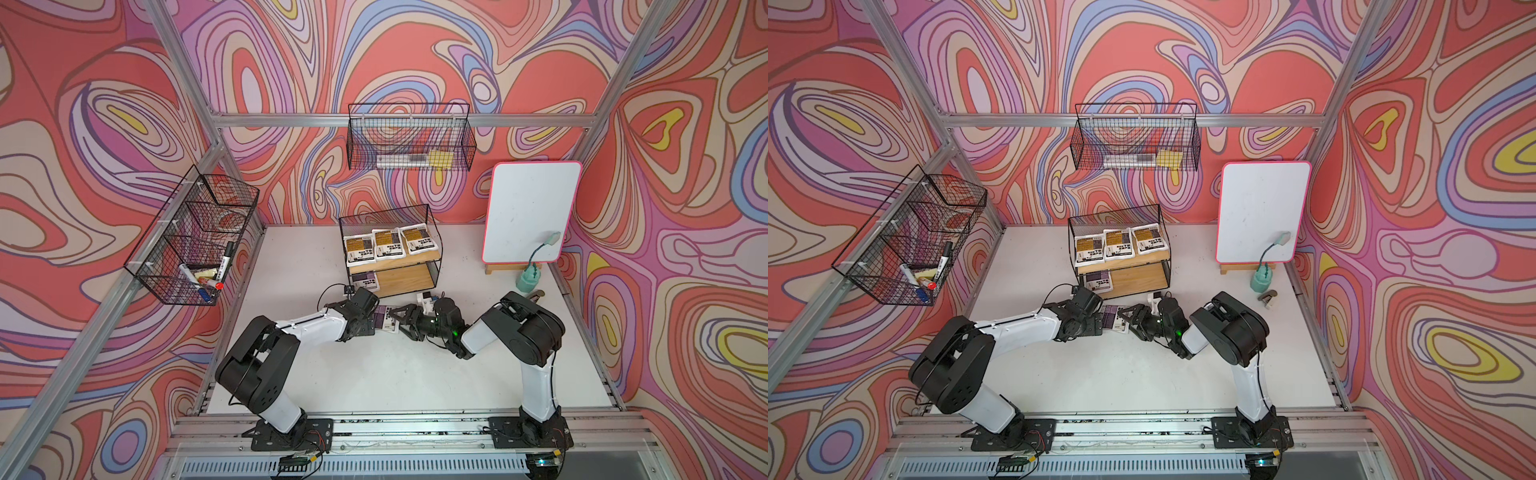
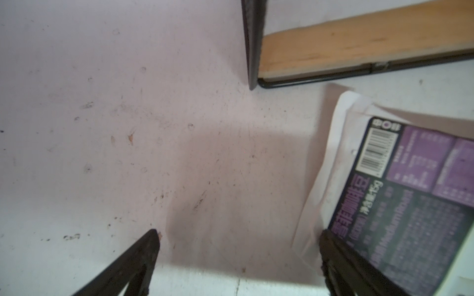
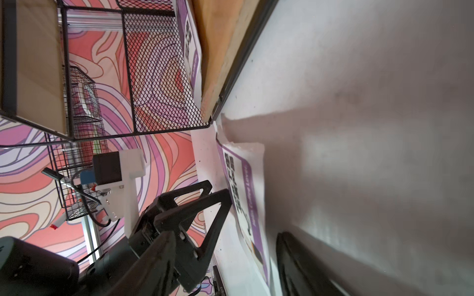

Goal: Place the bagged coffee beans on the shelf by color
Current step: Pick up the bagged coffee beans at the center of the board.

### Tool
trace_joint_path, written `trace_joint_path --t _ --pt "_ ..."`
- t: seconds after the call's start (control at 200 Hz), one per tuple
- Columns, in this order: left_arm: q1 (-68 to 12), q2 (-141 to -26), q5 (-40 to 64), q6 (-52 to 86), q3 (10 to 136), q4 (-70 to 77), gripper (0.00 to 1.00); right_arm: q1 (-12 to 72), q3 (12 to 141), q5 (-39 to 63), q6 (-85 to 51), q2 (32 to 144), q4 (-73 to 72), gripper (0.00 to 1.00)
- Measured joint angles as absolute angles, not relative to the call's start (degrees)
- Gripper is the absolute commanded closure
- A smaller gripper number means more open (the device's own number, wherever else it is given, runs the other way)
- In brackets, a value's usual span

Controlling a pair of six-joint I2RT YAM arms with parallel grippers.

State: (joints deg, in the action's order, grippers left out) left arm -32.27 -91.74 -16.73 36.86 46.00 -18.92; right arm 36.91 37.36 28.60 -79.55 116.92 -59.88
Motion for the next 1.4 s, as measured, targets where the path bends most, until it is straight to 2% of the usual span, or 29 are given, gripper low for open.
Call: trace_joint_path --t 0.205,0.486,0.711,0.901,1.402 --pt "-32.25 -91.74 -16.73 36.82 46.00 -18.90 0.01 36.91 38.11 29.65 -80.71 119.42 -63.11 0.45" --pt "-32.25 -91.57 -16.71 36.80 45.71 -18.76 0.01 36.86 39.13 30.83 -80.86 120.97 -63.75 0.64" --pt "-32.25 -90.91 -16.67 36.77 45.12 -18.72 0.01 36.82 39.42 31.14 -81.19 121.51 -64.69 0.83" --pt "-32.25 -89.08 -16.40 36.56 44.77 -19.38 0.01 36.82 38.33 31.05 -82.26 121.95 -67.48 0.94" --pt "-31.00 -76.69 -15.53 37.80 44.40 -23.75 0.01 36.82 27.94 25.26 -89.80 124.09 -87.31 1.00"
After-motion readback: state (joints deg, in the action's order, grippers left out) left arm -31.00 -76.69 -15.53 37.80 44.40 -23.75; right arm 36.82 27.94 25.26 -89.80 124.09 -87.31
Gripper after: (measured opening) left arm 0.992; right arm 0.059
